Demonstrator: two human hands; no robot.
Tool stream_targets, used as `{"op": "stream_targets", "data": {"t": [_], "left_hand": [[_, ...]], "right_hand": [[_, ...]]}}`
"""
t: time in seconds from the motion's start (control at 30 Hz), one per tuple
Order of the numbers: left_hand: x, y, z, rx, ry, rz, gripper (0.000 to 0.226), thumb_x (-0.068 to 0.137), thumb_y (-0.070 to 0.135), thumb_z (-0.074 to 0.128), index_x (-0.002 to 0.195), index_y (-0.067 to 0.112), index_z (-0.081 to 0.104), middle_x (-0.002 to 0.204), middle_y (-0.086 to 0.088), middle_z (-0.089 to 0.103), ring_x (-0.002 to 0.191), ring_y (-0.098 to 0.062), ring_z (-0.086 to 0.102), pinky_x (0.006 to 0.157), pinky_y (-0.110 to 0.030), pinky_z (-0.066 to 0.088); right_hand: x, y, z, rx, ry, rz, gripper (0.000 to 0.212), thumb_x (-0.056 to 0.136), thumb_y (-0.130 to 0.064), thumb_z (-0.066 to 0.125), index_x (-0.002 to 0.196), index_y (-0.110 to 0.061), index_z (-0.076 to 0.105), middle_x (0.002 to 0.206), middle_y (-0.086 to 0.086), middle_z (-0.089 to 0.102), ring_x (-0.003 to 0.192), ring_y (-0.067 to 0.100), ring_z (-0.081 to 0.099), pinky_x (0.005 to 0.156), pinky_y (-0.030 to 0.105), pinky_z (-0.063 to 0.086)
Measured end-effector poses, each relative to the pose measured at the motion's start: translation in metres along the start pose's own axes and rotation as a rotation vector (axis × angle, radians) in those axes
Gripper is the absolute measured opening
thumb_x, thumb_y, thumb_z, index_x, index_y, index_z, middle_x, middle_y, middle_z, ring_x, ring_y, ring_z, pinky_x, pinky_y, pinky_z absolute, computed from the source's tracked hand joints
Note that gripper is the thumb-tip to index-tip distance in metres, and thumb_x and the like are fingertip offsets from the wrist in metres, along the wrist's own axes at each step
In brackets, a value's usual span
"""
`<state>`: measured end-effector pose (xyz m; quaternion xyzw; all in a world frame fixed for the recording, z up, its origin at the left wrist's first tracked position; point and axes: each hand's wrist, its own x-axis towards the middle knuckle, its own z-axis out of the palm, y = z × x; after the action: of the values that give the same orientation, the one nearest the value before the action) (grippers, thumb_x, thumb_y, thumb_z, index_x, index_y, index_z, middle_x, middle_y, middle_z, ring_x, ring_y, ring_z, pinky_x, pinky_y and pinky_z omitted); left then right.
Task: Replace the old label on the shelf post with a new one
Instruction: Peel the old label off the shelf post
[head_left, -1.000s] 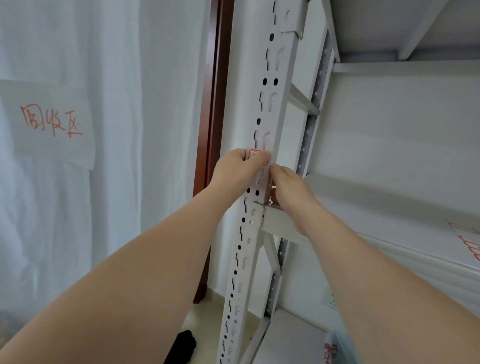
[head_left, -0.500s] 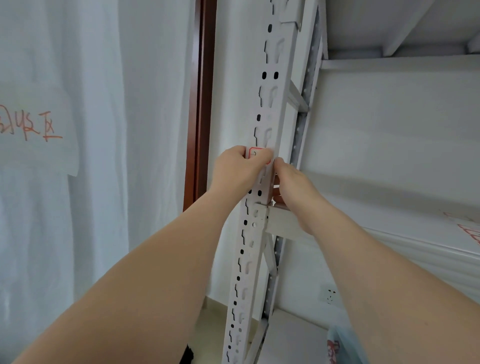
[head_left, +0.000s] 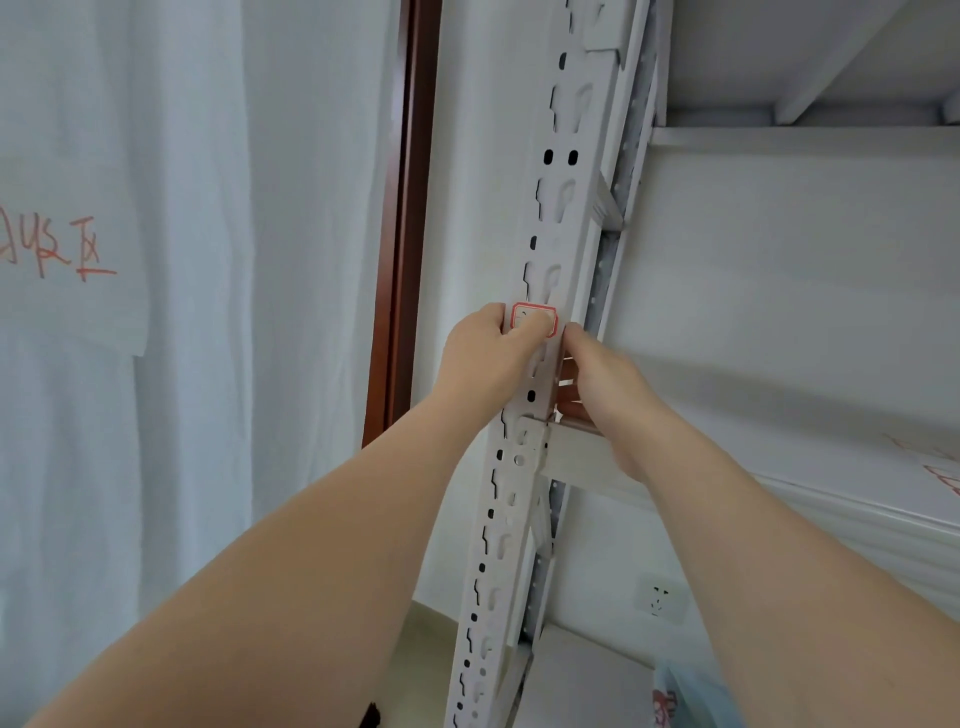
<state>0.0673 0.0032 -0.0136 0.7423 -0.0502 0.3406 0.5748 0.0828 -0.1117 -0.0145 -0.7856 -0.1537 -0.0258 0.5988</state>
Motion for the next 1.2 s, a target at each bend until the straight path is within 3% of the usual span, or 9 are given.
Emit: {"op": "stream_targets", "data": {"t": [0.2,0.37,0.6,0.73,1.0,1.1,1.2], "left_hand": [[0.002,0.002,0.000,0.028,-0.018,-0.022,0.039,0.084,0.037,0.059,0.058,0.019,0.037,0.050,0.009,0.036,0.040,-0.006,0.032,0.037,-0.013,0.027],[0.002,0.002,0.000,0.026,-0.018,-0.022,0.034,0.083,0.036,0.060,0.062,0.016,0.043,0.054,0.007,0.043,0.045,-0.009,0.036,0.036,-0.012,0.030],[0.003,0.003,0.002,0.042,0.021,-0.017,0.033,0.081,0.029,0.061,0.057,0.018,0.040,0.048,0.009,0.039,0.043,-0.009,0.035,0.039,-0.016,0.031],[0.005,0.005,0.005,0.051,0.048,-0.013,0.038,0.079,0.025,0.061,0.054,0.018,0.034,0.042,0.011,0.033,0.039,-0.008,0.030,0.039,-0.018,0.028],[0.005,0.006,0.007,0.057,0.073,-0.003,0.038,0.077,0.022,0.059,0.051,0.017,0.031,0.032,0.012,0.031,0.034,-0.006,0.027,0.036,-0.015,0.027],[0.006,0.004,0.003,0.051,0.035,-0.006,0.032,0.078,0.023,0.060,0.057,0.013,0.038,0.041,0.011,0.035,0.036,-0.006,0.027,0.038,-0.016,0.026],[0.004,0.005,-0.004,0.047,-0.067,-0.034,0.030,0.075,0.039,0.059,0.070,0.011,0.050,0.060,-0.005,0.047,0.049,-0.013,0.036,0.051,-0.024,0.033]], "right_hand": [[0.000,0.001,0.000,-0.009,-0.003,-0.006,0.047,0.099,-0.041,0.031,0.109,-0.009,0.063,0.123,0.019,0.066,0.088,0.023,0.059,0.093,0.039,0.053],[-0.001,-0.001,0.000,-0.016,-0.016,-0.011,0.045,0.099,-0.041,0.029,0.103,-0.014,0.065,0.118,0.014,0.070,0.107,0.030,0.067,0.089,0.035,0.053],[0.003,0.002,0.000,-0.020,-0.012,-0.013,0.046,0.098,-0.042,0.029,0.105,-0.013,0.064,0.119,0.015,0.069,0.111,0.032,0.065,0.095,0.040,0.053],[0.005,0.002,-0.001,-0.021,-0.023,-0.021,0.047,0.098,-0.042,0.028,0.106,-0.015,0.065,0.116,0.010,0.070,0.108,0.028,0.066,0.079,0.032,0.052],[0.009,0.004,0.002,-0.061,-0.022,-0.044,0.049,0.096,-0.045,0.027,0.103,-0.015,0.065,0.110,0.011,0.071,0.105,0.030,0.066,0.098,0.048,0.052],[0.008,0.003,0.002,-0.075,-0.022,-0.055,0.050,0.094,-0.046,0.025,0.103,-0.017,0.065,0.111,0.009,0.070,0.106,0.030,0.065,0.101,0.050,0.050],[0.007,0.001,0.002,-0.084,-0.023,-0.057,0.051,0.095,-0.045,0.023,0.105,-0.016,0.063,0.114,0.009,0.069,0.109,0.031,0.063,0.103,0.051,0.048]]}}
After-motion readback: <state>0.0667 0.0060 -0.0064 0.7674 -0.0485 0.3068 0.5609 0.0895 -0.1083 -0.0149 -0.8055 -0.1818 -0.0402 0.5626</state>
